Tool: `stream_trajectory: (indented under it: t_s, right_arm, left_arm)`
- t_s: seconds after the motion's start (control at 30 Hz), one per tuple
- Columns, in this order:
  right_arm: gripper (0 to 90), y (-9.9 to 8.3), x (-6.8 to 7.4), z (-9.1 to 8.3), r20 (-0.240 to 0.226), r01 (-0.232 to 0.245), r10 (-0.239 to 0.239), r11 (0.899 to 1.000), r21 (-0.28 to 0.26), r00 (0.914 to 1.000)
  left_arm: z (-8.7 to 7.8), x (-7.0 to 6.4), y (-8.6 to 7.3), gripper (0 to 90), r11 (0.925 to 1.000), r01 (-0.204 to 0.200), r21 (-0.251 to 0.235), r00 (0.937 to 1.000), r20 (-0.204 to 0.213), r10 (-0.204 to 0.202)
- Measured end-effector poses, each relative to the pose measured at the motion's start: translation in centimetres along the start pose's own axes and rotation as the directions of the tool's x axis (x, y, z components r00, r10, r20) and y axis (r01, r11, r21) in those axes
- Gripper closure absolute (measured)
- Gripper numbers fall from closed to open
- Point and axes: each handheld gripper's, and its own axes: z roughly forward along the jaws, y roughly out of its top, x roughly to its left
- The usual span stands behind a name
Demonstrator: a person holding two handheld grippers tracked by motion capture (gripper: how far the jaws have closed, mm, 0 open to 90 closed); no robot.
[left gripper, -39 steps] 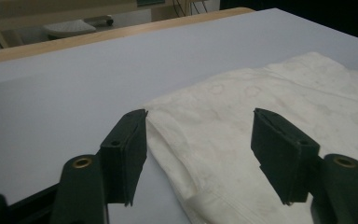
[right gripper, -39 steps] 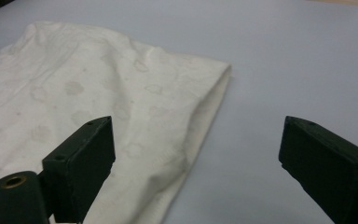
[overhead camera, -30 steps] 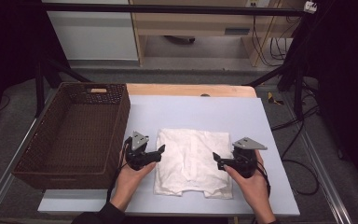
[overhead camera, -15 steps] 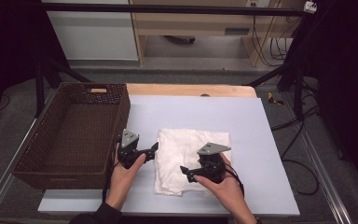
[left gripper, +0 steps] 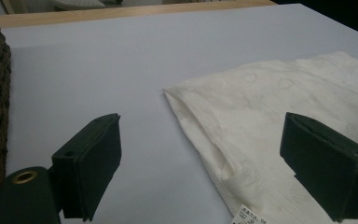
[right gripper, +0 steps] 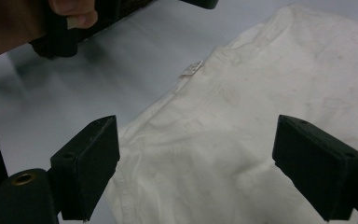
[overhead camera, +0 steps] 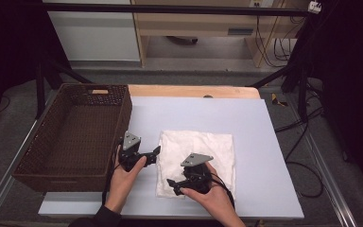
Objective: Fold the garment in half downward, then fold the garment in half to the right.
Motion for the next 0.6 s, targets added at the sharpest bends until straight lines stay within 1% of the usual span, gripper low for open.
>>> stream_trajectory:
  t_s: [0.03, 0.07, 0.1, 0.13, 0.17, 0.2, 0.27, 0.3, 0.33, 0.37, 0.4, 0.43, 0.5, 0.53, 0.57, 0.6]
  right_arm:
    - [15.3, -0.1, 0.7, 0.3, -0.013, 0.025, -0.025, 1.000, 0.009, 0.9996]
    - [15.3, -0.1, 0.7, 0.3, -0.013, 0.025, -0.025, 1.000, 0.009, 0.9996]
    - [16.0, -0.2, 1.3, 0.6, -0.022, 0.043, -0.043, 0.999, 0.016, 0.9988]
    - [16.0, -0.2, 1.3, 0.6, -0.022, 0.043, -0.043, 0.999, 0.016, 0.9988]
    - [18.0, -0.2, 1.8, 0.8, -0.033, 0.056, -0.056, 0.998, 0.020, 0.9979]
    - [18.0, -0.2, 1.8, 0.8, -0.033, 0.056, -0.056, 0.998, 0.020, 0.9979]
    - [20.7, -0.3, 2.6, 1.2, -0.047, 0.076, -0.074, 0.997, 0.029, 0.9961]
    - [20.7, -0.3, 2.6, 1.2, -0.047, 0.076, -0.074, 0.997, 0.029, 0.9961]
    - [22.8, -0.3, 3.1, 1.4, -0.052, 0.091, -0.090, 0.995, 0.035, 0.9946]
    - [23.5, -0.4, 3.3, 1.5, -0.057, 0.099, -0.096, 0.994, 0.038, 0.9937]
    - [23.5, -0.4, 3.3, 1.5, -0.057, 0.099, -0.096, 0.994, 0.038, 0.9937]
    - [24.8, -0.5, 3.7, 1.7, -0.067, 0.107, -0.105, 0.993, 0.040, 0.9923]
    - [24.9, -0.5, 3.9, 1.8, -0.070, 0.113, -0.109, 0.993, 0.045, 0.9915]
    - [25.8, -0.5, 4.2, 1.9, -0.076, 0.131, -0.128, 0.990, 0.049, 0.9889]
    - [26.2, -0.5, 4.4, 2.0, -0.075, 0.140, -0.136, 0.989, 0.053, 0.9878]
    - [26.5, -0.5, 4.6, 2.0, -0.077, 0.150, -0.145, 0.987, 0.054, 0.9864]
  left_arm:
    - [0.0, 0.0, 0.0, 12.5, 1.0000, -0.001, 0.004, 1.0000, -0.001, 0.001]
    - [0.0, 0.0, 0.0, 12.5, 1.0000, -0.001, 0.004, 1.0000, -0.001, 0.001]
    - [0.0, 0.0, 0.0, 12.5, 1.0000, -0.001, 0.004, 1.0000, -0.001, 0.001]
    - [0.0, 0.0, 0.0, 12.5, 1.0000, -0.002, 0.004, 1.0000, -0.001, 0.002]
    - [-0.1, 0.0, 0.0, 12.5, 1.0000, -0.004, 0.003, 1.0000, 0.000, 0.004]
    - [-0.1, 0.0, 0.0, 12.5, 1.0000, -0.004, 0.003, 1.0000, 0.001, 0.004]
    - [-0.1, 0.0, 0.0, 12.4, 1.0000, -0.006, 0.006, 1.0000, 0.002, 0.006]
    - [-0.1, 0.0, 0.0, 12.5, 1.0000, -0.006, 0.006, 1.0000, 0.002, 0.006]
    - [-0.1, 0.0, -0.1, 12.5, 0.9999, -0.008, 0.007, 1.0000, 0.003, 0.008]
    - [0.0, -0.1, -0.1, 12.5, 0.9998, -0.013, 0.012, 0.9999, 0.005, 0.012]
    - [0.0, -0.1, -0.1, 12.5, 0.9998, -0.013, 0.012, 0.9999, 0.005, 0.012]
    - [0.0, -0.3, -0.2, 12.4, 0.9998, -0.015, 0.014, 0.9998, 0.009, 0.015]
    - [0.0, -0.4, -0.2, 12.5, 0.9997, -0.020, 0.016, 0.9998, 0.008, 0.020]
    - [0.0, -0.6, -0.2, 12.5, 0.9988, -0.046, 0.017, 0.9989, -0.007, 0.046]
    - [0.0, -0.8, -0.2, 12.4, 0.9982, -0.058, 0.017, 0.9983, -0.010, 0.058]
    - [0.0, -0.8, -0.2, 12.4, 0.9982, -0.058, 0.017, 0.9983, -0.010, 0.058]
